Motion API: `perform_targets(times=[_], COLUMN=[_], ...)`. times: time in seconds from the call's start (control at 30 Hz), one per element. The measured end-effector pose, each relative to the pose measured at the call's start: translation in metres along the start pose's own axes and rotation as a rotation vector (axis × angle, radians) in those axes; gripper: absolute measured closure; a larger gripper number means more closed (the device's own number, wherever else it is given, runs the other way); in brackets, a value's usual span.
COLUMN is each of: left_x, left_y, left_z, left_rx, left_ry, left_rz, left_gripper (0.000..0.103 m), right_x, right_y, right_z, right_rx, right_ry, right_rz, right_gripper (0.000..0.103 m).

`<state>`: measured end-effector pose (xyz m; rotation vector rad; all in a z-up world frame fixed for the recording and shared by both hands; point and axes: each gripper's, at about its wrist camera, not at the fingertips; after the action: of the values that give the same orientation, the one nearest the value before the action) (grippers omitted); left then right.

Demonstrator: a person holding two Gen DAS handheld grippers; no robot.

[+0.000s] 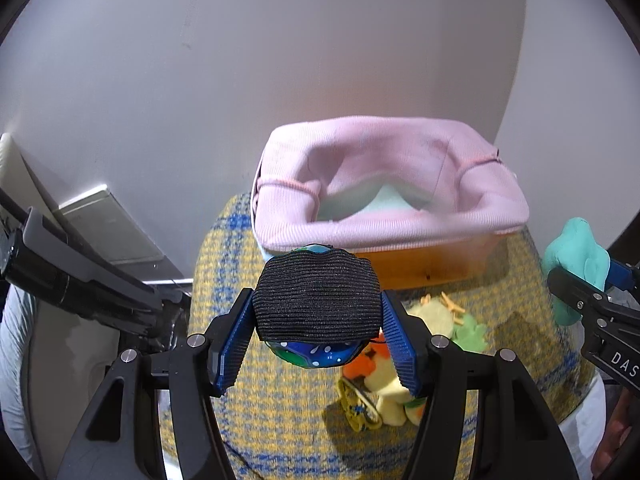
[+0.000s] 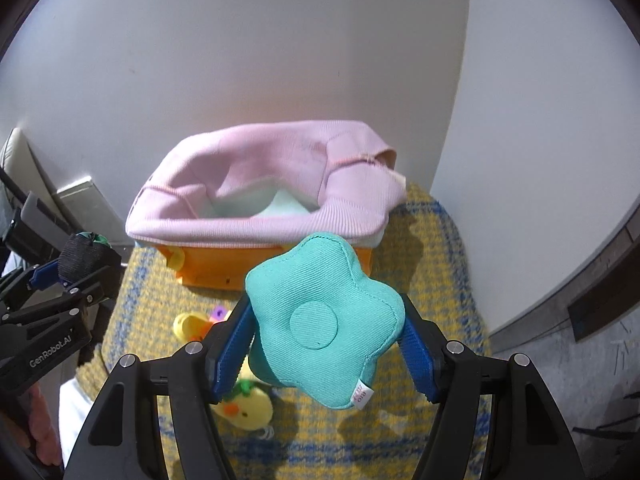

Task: Organize objects
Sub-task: 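Lift the ball with the left tool while the right tool carries the flower toward the basket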

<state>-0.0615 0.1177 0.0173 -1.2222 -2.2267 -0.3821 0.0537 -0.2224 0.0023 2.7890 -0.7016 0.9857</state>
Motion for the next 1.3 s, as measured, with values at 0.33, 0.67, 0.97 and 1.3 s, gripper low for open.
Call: perform_targets(times=[0.33,0.67,0.97,1.3], left_x=[0.039,0.076,0.095,0.104], left_y=[0.008,0.014,0.015,0.017], left_z=[0.007,0.015,0.036,0.055], left_rx=[-0.025,-0.037,-0.059,-0.079], left_ry=[0.042,0.077,0.053,0.021], left_rz=[0.02,0.033,0.025,0.018], left_gripper=[0.042,0.042,0.042,0.041], right_x=[0.042,0.079,0.106,0.125], right_y=[0.01,0.017,0.02,0.022], right_z=[0.004,0.017,0.035,0.06], right_rx=[-0.026,-0.041,-0.03,-0.021], right_ry=[0.051,0.071,0.064,0.04], right_rz=[-0.023,-0.031,-0.046,-0.045], right_gripper=[0.035,0.035,0.034,0.03])
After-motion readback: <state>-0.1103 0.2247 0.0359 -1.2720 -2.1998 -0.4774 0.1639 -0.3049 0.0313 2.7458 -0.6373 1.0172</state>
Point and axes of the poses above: each gripper's, at about its wrist camera, not at the fingertips, and z roughly the way its jaws point, y to its right, x to its top, and after that the axes turned 8 degrees about -z, right-handed
